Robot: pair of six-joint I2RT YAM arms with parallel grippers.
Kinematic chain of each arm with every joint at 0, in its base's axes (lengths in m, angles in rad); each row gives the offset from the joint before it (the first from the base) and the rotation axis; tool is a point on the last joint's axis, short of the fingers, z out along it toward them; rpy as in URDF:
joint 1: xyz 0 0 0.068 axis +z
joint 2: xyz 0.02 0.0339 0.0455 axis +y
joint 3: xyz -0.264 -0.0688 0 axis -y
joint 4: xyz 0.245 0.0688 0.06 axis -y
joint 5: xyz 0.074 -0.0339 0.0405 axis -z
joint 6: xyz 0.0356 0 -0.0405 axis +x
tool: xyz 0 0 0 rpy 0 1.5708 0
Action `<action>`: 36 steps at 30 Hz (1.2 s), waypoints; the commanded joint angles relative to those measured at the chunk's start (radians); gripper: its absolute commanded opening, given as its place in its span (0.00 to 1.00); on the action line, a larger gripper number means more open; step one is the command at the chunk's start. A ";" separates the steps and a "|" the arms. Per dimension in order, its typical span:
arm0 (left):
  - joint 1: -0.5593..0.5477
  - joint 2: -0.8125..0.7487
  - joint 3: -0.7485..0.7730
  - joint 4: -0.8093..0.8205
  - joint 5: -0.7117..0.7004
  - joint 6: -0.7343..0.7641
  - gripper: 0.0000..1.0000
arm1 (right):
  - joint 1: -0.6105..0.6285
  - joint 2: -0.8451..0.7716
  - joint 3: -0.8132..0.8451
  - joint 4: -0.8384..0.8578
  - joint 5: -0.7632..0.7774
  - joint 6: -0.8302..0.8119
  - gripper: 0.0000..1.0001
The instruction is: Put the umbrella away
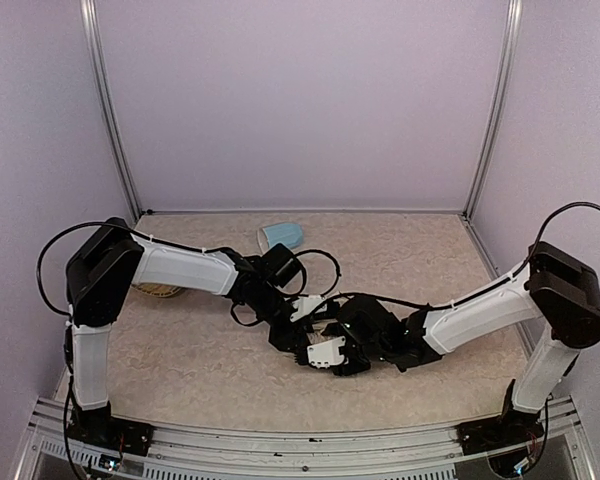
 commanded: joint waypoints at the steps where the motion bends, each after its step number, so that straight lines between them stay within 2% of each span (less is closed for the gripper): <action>1: -0.007 0.113 -0.070 -0.243 -0.024 0.006 0.53 | 0.003 0.094 0.050 -0.118 0.123 -0.007 0.53; 7: 0.007 0.040 -0.104 -0.200 0.064 0.052 0.55 | 0.003 0.098 0.071 -0.220 0.094 0.039 0.24; 10: 0.008 -0.047 -0.158 -0.098 0.093 0.066 0.64 | 0.003 0.091 0.072 -0.254 0.046 0.056 0.16; 11: 0.010 -0.081 -0.187 -0.039 0.091 0.058 0.66 | 0.003 0.090 0.079 -0.277 0.031 0.063 0.15; 12: 0.013 -0.122 -0.214 0.028 0.086 0.043 0.73 | 0.003 0.087 0.084 -0.294 0.014 0.077 0.13; 14: 0.027 -0.214 -0.296 0.177 0.077 0.008 0.97 | 0.000 0.082 0.098 -0.334 -0.035 0.100 0.12; 19: 0.093 -0.525 -0.600 0.721 0.063 -0.115 0.99 | -0.009 0.077 0.143 -0.450 -0.212 0.153 0.12; 21: 0.108 -0.629 -0.725 0.879 0.037 -0.139 0.99 | -0.019 0.082 0.170 -0.516 -0.292 0.184 0.12; 23: 0.108 -0.713 -0.815 0.970 -0.004 -0.129 0.99 | -0.031 0.095 0.200 -0.582 -0.384 0.209 0.12; 27: 0.081 -0.824 -0.908 0.977 -0.075 -0.124 0.96 | -0.054 0.120 0.243 -0.672 -0.511 0.243 0.12; 30: 0.007 -0.870 -0.933 0.914 -0.153 -0.066 0.90 | -0.098 0.132 0.269 -0.727 -0.629 0.266 0.12; 33: -0.087 -0.860 -0.920 0.829 -0.234 0.008 0.84 | -0.145 0.184 0.322 -0.809 -0.758 0.273 0.13; 36: -0.160 -0.786 -0.850 0.713 -0.310 0.056 0.83 | -0.171 0.264 0.382 -0.886 -0.840 0.277 0.13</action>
